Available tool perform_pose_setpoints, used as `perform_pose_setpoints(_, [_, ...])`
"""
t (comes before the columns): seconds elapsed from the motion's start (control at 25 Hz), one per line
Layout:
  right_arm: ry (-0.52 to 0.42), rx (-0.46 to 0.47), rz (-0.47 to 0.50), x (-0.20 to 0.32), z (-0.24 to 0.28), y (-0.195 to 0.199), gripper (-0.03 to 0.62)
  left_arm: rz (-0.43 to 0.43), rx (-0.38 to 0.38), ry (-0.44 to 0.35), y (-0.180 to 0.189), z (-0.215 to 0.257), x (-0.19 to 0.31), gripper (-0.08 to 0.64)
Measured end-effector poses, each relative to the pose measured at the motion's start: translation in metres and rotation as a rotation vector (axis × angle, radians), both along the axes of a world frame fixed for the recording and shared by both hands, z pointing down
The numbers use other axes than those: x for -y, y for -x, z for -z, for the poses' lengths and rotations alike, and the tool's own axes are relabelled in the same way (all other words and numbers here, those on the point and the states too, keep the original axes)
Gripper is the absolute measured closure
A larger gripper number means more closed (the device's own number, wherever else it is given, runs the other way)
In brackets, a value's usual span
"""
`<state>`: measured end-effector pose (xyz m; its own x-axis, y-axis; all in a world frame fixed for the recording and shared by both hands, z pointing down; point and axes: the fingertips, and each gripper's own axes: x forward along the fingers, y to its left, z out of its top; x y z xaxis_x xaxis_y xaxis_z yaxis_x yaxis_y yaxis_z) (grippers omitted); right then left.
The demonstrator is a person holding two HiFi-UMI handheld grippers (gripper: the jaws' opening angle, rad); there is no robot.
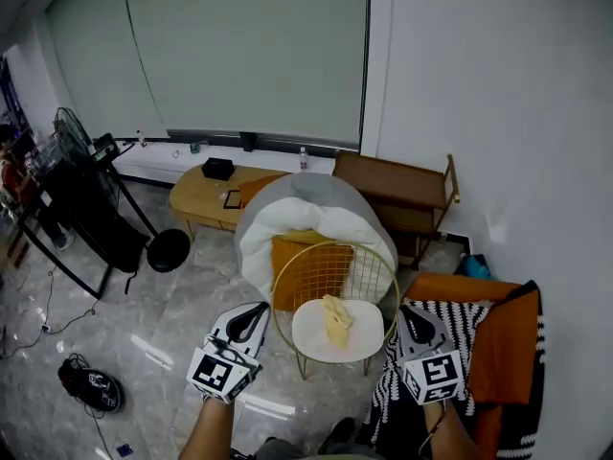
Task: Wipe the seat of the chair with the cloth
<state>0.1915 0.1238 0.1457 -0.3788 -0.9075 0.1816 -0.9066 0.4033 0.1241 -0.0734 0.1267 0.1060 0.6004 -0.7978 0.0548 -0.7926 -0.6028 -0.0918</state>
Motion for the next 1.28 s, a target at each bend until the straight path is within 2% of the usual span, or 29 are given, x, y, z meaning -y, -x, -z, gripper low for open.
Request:
perform_pose_setpoints(0.2, [0.012,0.019,0.041,0.02,-0.009,-0.002,0.566,0.021,0.018,0.011,-0.009,-0.002,0.009,0.54])
perform_pose_setpoints(0.48, [0.066,0.033,0.054,0.046,-0.035,0.009,0.566,0.034,0.018,0.043,-0.001,-0.018,0.038,0.54])
perform_pose_setpoints(0.68, [0.112,0.012,0.023,0.074,-0.051,0.027,0.566,-0.001,-0.009,0.071,0.015,-0.037,0.078,0.54])
perform_pose_setpoints(0.84, [0.144,-0.004,-0.014,0.1,-0.062,0.043,0.566,-0.044,-0.043,0.05,0.031,-0.051,0.117,0.54])
perform_pose_setpoints(1.0, [0.152,-0.022,-0.041,0.127,-0.074,0.058,0.566,-0.052,-0.076,0.106,0.044,-0.067,0.151,0.54])
perform_pose_setpoints(1.12, [0.161,-0.03,-0.058,0.148,-0.083,0.068,0.565,-0.062,-0.09,0.08,0.051,-0.076,0.179,0.54])
perform_pose_setpoints(1.28, [0.213,-0.027,-0.068,0.158,-0.109,0.079,0.565,-0.078,-0.083,0.144,0.054,-0.104,0.191,0.54])
